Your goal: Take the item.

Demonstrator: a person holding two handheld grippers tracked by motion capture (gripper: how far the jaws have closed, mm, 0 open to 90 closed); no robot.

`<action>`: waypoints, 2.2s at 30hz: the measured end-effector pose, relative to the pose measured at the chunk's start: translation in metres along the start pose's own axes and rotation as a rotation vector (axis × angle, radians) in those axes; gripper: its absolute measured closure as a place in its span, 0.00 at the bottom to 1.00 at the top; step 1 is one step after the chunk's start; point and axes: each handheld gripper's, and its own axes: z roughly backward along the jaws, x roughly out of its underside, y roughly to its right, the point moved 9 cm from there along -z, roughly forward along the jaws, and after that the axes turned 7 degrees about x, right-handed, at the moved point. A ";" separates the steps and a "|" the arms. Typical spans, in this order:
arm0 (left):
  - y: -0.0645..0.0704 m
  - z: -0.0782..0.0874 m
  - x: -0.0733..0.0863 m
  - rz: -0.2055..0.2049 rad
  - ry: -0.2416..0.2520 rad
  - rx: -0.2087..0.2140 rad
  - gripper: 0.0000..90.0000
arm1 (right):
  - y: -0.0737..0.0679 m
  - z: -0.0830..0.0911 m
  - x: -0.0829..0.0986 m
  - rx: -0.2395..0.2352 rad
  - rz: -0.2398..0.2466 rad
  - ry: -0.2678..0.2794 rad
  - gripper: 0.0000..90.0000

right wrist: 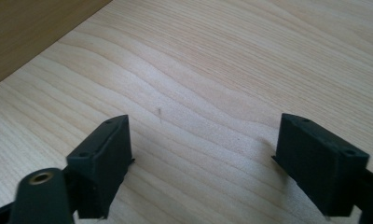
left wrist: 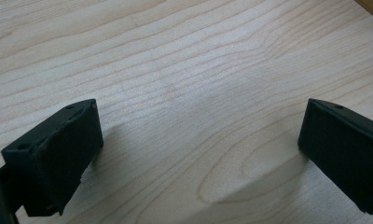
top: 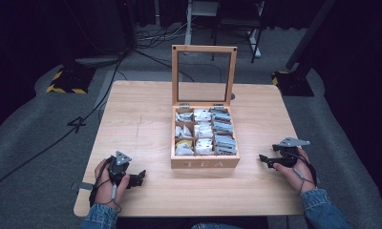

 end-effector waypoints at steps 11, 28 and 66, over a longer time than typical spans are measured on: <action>0.001 -0.001 -0.001 -0.005 -0.005 -0.002 0.00 | -0.017 0.014 -0.018 -0.060 -0.015 0.003 0.40; 0.003 -0.001 -0.001 0.007 -0.003 -0.005 0.00 | -0.052 0.047 -0.076 -0.157 -0.005 0.108 0.44; 0.004 -0.004 -0.003 0.013 0.000 -0.010 0.00 | -0.157 0.026 -0.156 -0.360 0.222 0.062 0.74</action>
